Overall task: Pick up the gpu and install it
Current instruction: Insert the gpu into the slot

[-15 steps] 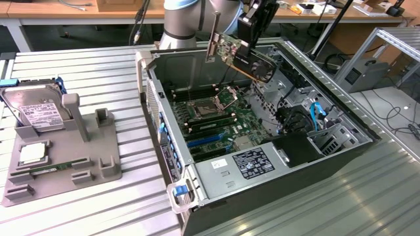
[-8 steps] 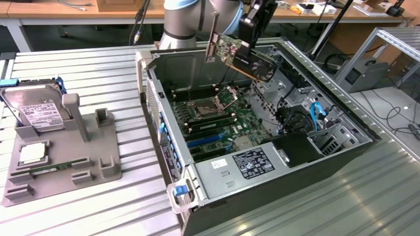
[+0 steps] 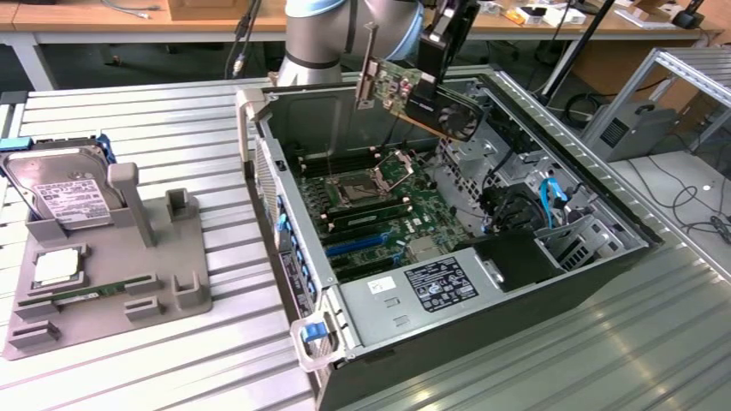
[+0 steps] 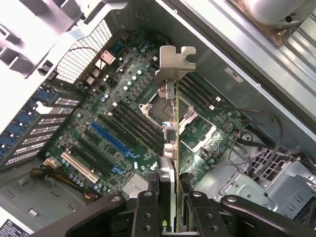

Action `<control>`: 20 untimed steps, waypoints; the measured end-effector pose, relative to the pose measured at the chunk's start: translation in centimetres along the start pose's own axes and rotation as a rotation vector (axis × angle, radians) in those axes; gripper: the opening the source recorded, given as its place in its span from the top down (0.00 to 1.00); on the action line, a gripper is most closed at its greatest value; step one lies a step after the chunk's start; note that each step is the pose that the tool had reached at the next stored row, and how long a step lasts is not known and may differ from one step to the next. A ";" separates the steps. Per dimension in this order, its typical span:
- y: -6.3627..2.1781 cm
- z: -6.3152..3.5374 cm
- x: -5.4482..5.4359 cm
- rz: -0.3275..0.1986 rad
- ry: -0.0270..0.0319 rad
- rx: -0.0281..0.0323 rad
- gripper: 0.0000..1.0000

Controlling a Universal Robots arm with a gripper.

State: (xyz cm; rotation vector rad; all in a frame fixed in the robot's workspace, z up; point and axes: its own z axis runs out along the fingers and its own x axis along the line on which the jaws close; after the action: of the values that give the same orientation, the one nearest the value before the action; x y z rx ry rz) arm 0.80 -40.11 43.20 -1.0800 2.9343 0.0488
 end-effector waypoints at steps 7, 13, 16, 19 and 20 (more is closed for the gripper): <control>0.00 0.02 0.0 -0.055 0.0013 -0.0013 0.73; 0.00 0.04 0.0 -0.109 0.0027 -0.0027 0.73; 0.00 0.05 0.0 -0.138 0.0033 -0.0034 0.73; 0.00 0.06 0.0 -0.162 0.0040 -0.0039 0.73; 0.00 0.06 0.0 -0.170 0.0041 -0.0041 0.73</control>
State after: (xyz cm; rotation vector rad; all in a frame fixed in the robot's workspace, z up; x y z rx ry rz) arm 0.80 -40.11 43.13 -1.3271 2.8341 0.0506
